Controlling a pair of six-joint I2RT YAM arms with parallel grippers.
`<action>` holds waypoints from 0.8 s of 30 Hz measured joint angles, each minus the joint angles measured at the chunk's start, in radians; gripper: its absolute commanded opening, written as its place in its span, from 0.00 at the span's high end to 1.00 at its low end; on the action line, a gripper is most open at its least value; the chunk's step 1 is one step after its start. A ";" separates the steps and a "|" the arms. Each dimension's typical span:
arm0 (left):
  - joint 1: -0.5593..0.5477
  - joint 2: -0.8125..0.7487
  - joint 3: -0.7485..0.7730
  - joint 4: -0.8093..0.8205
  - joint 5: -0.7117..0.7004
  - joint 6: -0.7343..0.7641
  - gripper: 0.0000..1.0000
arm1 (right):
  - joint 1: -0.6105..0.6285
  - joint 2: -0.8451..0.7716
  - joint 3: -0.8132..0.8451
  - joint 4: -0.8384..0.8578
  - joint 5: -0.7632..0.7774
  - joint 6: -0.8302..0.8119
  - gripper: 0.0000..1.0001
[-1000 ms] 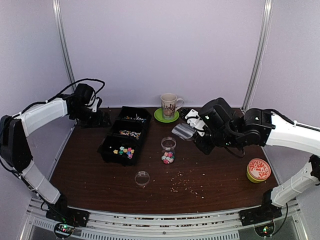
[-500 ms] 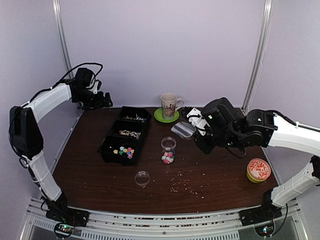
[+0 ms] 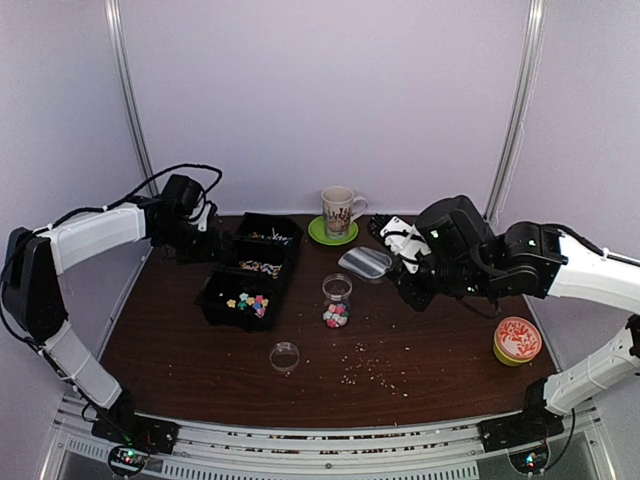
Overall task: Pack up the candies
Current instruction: Pick up the plate from the center of the board.
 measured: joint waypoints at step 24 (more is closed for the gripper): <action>-0.090 -0.163 -0.329 0.021 -0.245 0.019 0.04 | 0.114 0.187 0.110 0.086 -0.140 -0.092 1.00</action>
